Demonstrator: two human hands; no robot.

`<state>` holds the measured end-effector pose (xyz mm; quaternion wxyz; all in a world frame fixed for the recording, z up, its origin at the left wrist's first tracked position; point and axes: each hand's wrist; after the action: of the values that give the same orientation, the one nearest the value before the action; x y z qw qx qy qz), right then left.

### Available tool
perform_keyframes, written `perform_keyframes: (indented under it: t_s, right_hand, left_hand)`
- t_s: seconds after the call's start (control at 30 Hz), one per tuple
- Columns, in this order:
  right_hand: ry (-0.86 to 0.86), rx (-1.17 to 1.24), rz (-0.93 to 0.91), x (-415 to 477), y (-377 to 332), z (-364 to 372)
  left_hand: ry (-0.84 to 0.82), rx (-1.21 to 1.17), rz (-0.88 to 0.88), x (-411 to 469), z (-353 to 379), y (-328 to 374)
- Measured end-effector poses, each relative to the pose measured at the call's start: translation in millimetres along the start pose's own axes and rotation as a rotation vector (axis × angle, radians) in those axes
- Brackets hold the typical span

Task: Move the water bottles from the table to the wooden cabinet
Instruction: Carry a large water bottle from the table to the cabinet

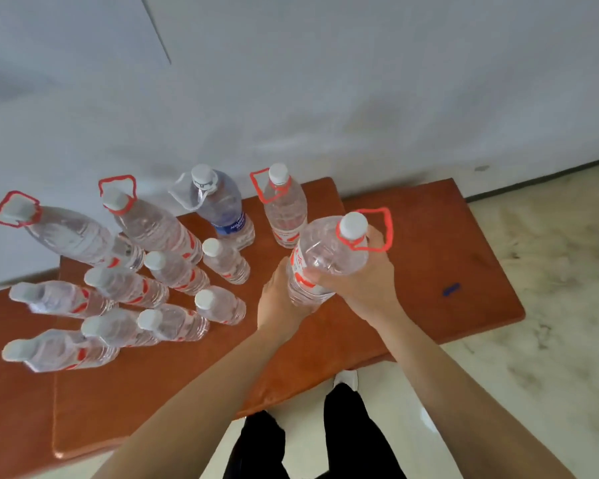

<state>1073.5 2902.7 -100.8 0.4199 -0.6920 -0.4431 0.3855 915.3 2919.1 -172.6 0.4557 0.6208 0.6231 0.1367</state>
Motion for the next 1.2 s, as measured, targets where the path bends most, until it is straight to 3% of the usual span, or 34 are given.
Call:
perform_keyframes:
  t_s: [0.2, 0.33, 0.47, 0.57, 0.7, 0.77, 0.93, 1.03, 1.1, 1.2]
  right_hand:
    - [-0.101, -0.077, -0.056, 38, 19, 16]
    - [-0.158, -0.1, -0.1, 50, 23, 20]
    - [-0.324, -0.121, -0.075, 58, 23, 22]
    - [-0.452, -0.164, -0.088, 49, 14, 16]
    - [-0.643, -0.224, -0.113, 31, -13, -12]
    - [-0.636, -0.333, -0.132, 38, -21, -30]
    - [-0.333, -0.396, -0.332, 72, -85, -48]
    - [-0.241, -0.377, -0.533, 72, -135, -22]
    - [-0.244, -0.38, -0.657, 61, -160, 8]
    - [-0.33, -0.469, -0.891, 22, -188, 68]
  left_hand:
    - [0.123, -0.041, -0.129, 23, 24, -7]
    - [0.115, -0.111, -0.148, 29, 30, -11]
    - [0.076, -0.123, -0.172, 28, 21, -6]
    - [-0.015, -0.02, -0.186, 20, 6, -10]
    - [-0.005, 0.033, -0.17, 3, -24, -14]
    - [0.016, 0.023, -0.13, -5, -44, 0]
    - [0.185, -0.009, 0.057, -48, -118, 62]
    - [0.451, 0.303, 0.097, -95, -167, 75]
    - [0.644, 0.504, 0.038, -135, -194, 72]
    - [0.892, 0.611, -0.18, -209, -223, 44]
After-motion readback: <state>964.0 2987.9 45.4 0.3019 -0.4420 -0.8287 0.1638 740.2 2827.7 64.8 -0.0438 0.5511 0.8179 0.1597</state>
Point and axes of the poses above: each hand's wrist, its own x-axis towards the middle knuckle, its own z-axis out of the palm, y = z × x, and after that the axes turned 2 degrees about -y, right-handed
